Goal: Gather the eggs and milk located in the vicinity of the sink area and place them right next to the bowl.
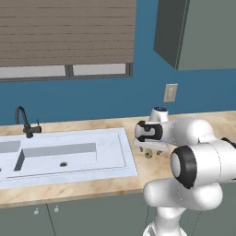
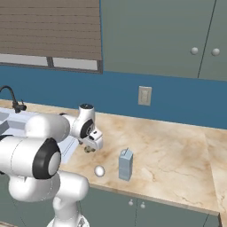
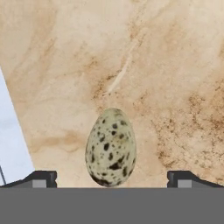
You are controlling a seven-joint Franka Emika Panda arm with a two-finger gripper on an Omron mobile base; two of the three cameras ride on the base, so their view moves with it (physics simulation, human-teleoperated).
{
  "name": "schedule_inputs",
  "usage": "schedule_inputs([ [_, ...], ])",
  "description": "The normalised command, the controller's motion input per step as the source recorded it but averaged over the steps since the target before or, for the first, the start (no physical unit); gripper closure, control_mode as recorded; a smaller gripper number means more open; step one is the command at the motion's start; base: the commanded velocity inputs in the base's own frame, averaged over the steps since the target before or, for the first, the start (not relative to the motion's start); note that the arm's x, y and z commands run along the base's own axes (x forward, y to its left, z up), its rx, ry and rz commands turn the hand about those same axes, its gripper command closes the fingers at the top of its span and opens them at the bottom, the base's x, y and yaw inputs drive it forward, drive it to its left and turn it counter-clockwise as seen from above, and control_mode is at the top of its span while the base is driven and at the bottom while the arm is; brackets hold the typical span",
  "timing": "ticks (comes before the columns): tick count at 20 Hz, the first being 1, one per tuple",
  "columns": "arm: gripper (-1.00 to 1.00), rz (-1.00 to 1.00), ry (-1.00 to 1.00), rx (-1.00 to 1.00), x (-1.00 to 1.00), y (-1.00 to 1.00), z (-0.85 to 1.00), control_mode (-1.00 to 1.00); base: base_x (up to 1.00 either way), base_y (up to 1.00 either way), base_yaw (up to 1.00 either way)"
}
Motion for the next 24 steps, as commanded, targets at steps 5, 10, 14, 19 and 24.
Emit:
schedule_inputs([
  [5,-1.00,-0.05,-0.03,0.00,0.20,0.00,-0.14,-1.00,0.00,0.00,0.00],
  [10,-1.00,-0.04,0.00,0.00,0.01,0.00,-0.23,-1.00,0.00,0.00,0.00],
  [14,-1.00,-0.04,0.00,0.00,0.00,0.00,-0.23,-1.00,0.00,0.00,0.00],
  [19,-1.00,-0.05,0.00,0.00,0.00,0.00,-0.23,-1.00,0.00,0.00,0.00],
  [24,1.00,-0.05,0.00,0.00,0.02,0.00,-0.24,-1.00,0.00,0.00,0.00],
])
